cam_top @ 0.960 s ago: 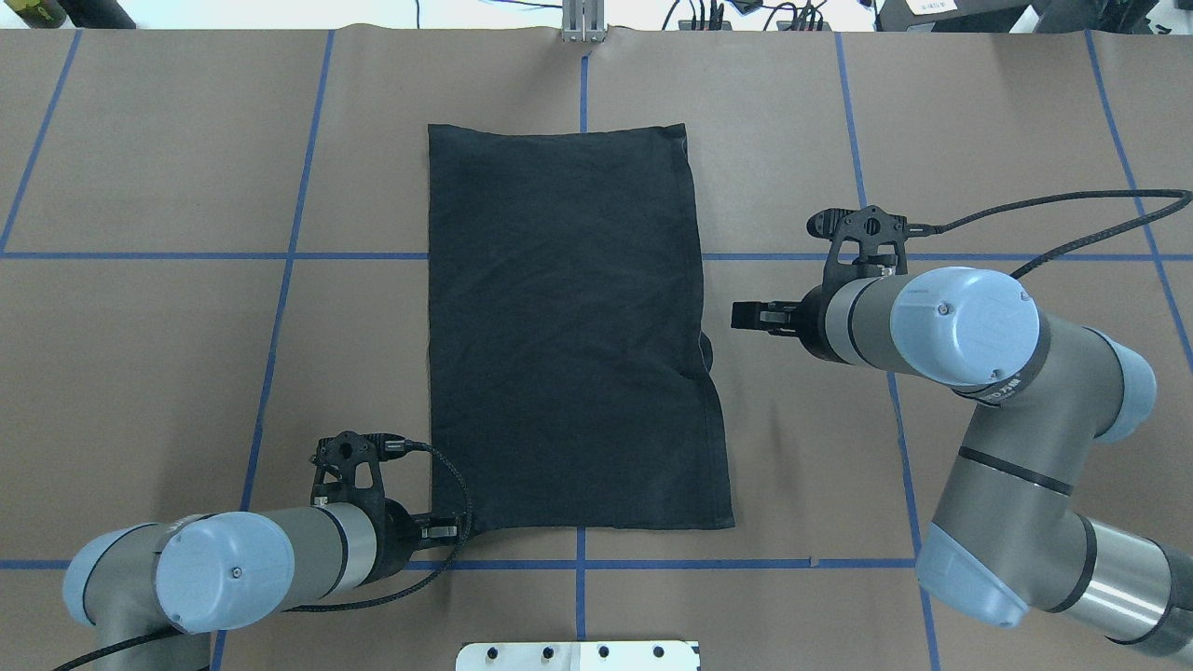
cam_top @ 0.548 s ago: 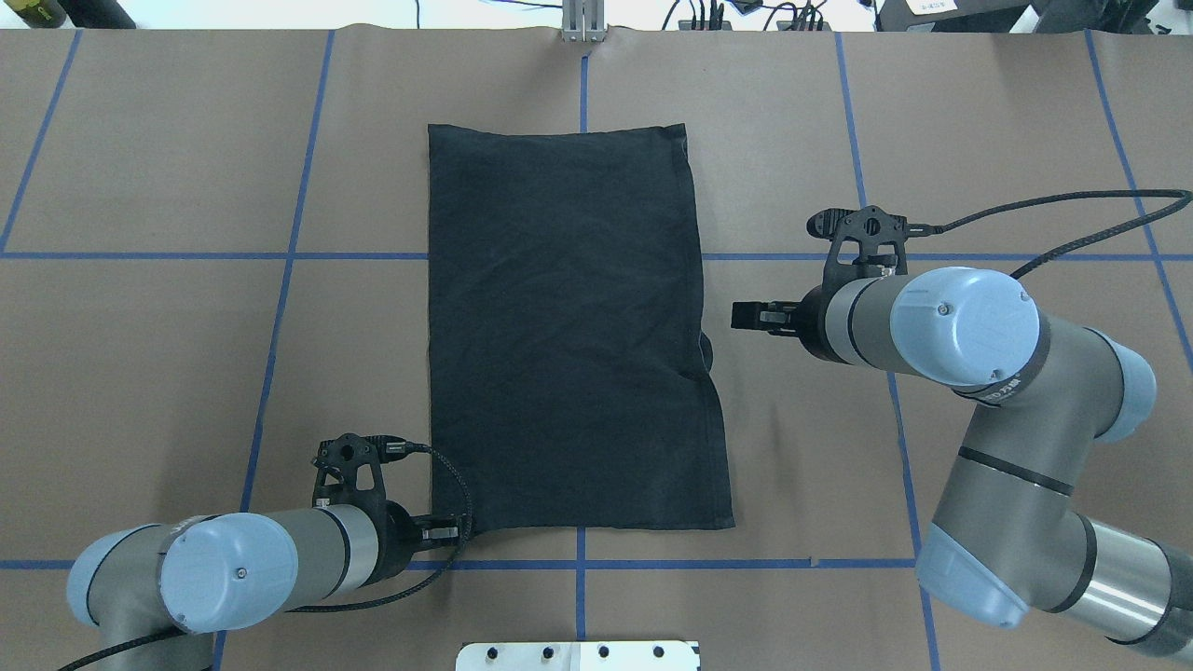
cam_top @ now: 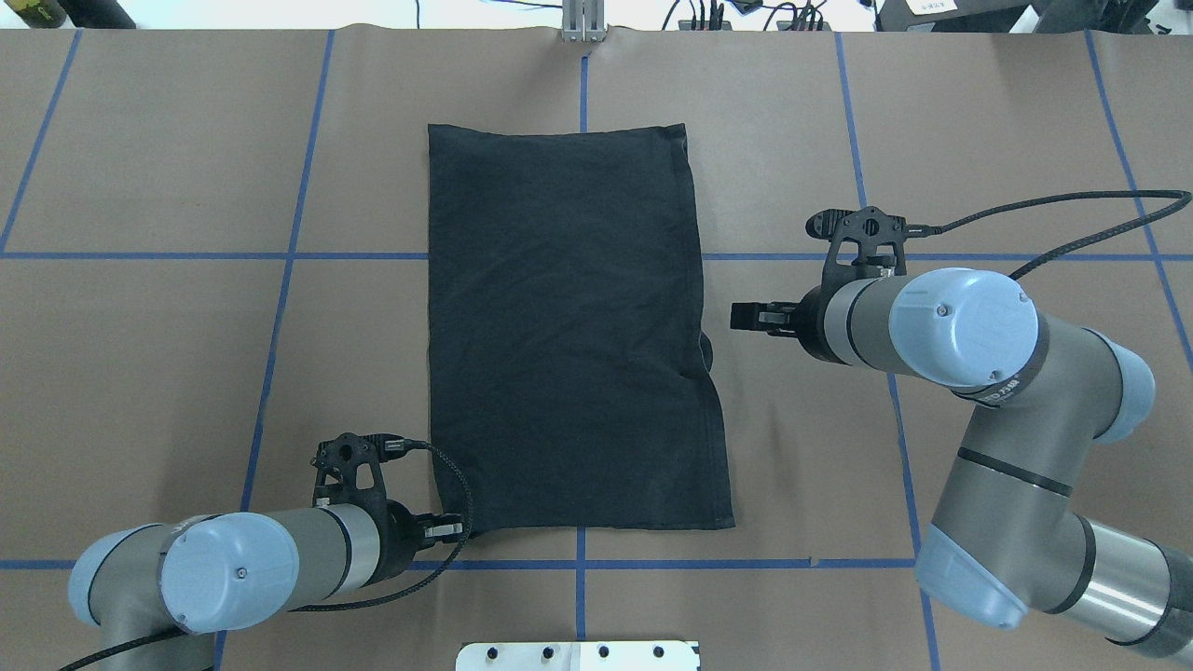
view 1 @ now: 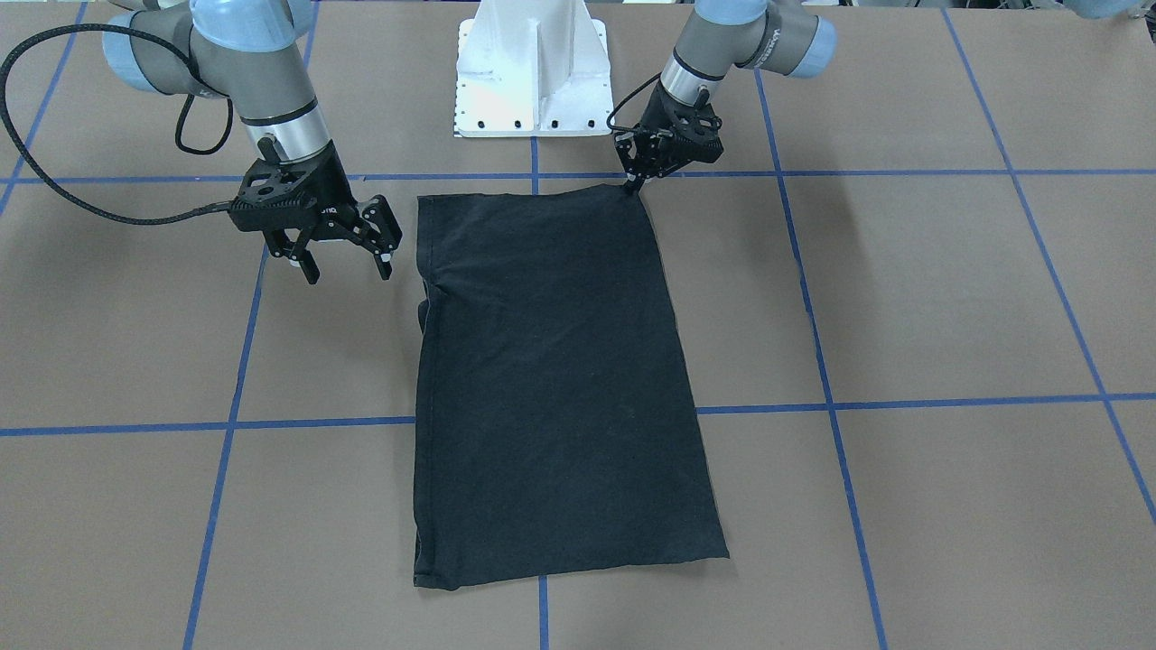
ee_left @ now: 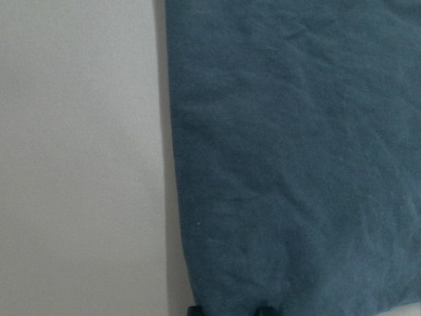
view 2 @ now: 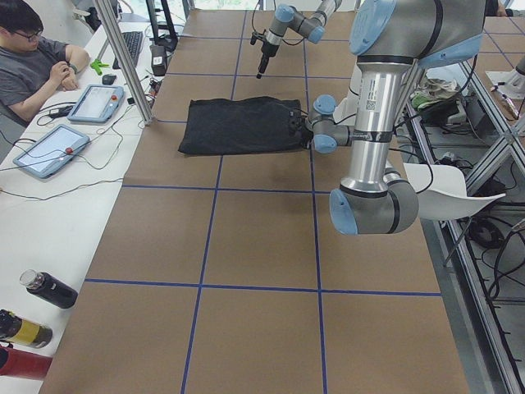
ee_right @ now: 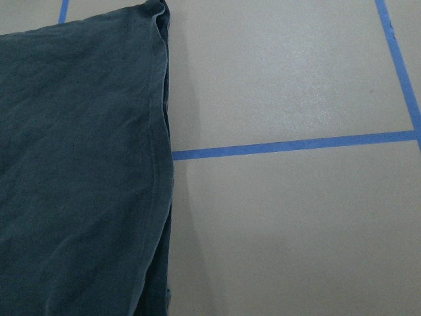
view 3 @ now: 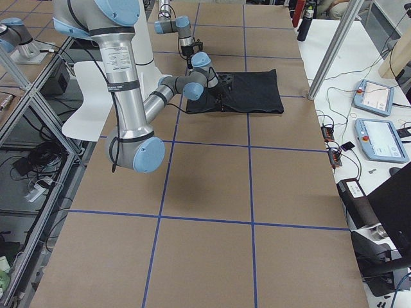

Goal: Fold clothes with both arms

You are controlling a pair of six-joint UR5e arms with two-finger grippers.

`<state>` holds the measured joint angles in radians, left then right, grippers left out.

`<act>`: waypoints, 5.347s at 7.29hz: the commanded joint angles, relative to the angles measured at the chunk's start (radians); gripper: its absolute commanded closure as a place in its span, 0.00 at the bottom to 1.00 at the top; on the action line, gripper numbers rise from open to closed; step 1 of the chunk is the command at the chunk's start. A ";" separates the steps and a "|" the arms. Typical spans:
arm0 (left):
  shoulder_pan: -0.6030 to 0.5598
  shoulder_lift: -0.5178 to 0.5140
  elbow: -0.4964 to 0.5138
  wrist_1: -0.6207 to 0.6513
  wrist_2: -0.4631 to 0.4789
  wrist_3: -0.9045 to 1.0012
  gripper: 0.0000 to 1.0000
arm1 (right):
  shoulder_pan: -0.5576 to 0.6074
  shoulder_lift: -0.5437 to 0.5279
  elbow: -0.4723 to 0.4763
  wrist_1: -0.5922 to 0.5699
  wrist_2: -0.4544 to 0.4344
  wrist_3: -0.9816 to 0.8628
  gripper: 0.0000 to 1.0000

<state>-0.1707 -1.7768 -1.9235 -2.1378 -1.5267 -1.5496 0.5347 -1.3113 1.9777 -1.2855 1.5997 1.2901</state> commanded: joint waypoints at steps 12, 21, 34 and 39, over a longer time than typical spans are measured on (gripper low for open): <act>-0.001 -0.001 -0.014 -0.001 0.003 -0.007 1.00 | -0.401 0.179 -0.112 -0.150 -0.379 0.577 0.16; -0.001 -0.001 -0.015 -0.001 0.005 -0.007 1.00 | -0.383 0.182 -0.138 -0.186 -0.383 0.551 0.37; -0.010 0.014 -0.136 0.006 -0.007 0.002 1.00 | -0.352 0.224 0.007 -0.367 -0.366 0.541 1.00; -0.038 0.014 -0.428 0.252 -0.139 0.003 1.00 | -0.461 0.243 0.309 -0.644 -0.373 0.555 1.00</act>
<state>-0.1945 -1.7535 -2.2972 -1.9521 -1.6216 -1.5474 0.0879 -1.0887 2.2283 -1.8669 1.2271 1.8455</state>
